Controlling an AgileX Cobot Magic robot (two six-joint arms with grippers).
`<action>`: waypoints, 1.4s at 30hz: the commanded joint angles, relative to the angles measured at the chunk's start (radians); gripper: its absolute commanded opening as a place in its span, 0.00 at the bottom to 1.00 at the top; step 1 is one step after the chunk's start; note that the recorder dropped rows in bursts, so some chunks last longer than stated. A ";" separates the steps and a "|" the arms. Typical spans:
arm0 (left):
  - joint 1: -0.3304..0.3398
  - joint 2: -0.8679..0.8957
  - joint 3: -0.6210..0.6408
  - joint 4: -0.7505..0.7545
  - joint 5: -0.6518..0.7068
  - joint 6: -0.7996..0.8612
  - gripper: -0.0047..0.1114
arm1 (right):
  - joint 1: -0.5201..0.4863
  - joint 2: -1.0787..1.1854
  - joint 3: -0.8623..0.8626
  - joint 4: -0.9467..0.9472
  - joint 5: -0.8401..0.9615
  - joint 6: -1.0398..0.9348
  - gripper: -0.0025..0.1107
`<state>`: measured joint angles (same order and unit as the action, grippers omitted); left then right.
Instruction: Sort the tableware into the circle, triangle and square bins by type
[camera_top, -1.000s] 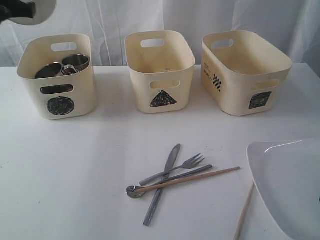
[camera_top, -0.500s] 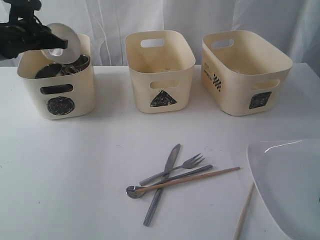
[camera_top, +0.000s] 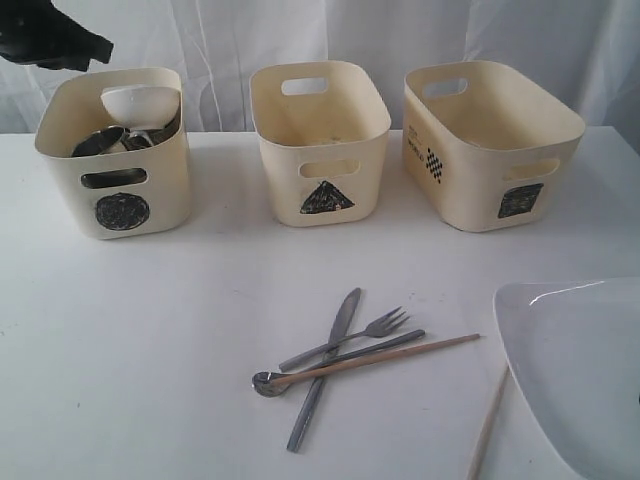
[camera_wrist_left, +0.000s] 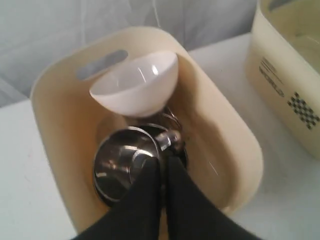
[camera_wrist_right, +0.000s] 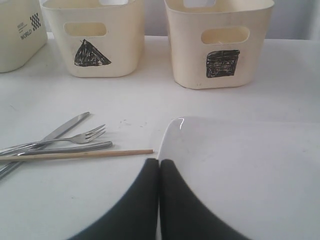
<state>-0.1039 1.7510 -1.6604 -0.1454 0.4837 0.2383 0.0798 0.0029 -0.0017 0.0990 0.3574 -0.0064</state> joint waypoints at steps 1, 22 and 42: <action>0.001 -0.108 0.053 -0.002 0.132 -0.197 0.04 | 0.002 -0.003 0.002 -0.002 -0.006 0.027 0.02; 0.001 -1.134 1.210 0.238 -0.314 -0.288 0.04 | 0.002 -0.003 0.002 -0.002 -0.006 0.030 0.02; 0.155 -1.344 1.210 0.327 -0.187 -0.547 0.04 | 0.002 -0.003 0.002 -0.002 -0.006 0.030 0.02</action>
<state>0.0081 0.5068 -0.4580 0.2152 0.2807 -0.2996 0.0798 0.0029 -0.0017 0.0990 0.3574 0.0230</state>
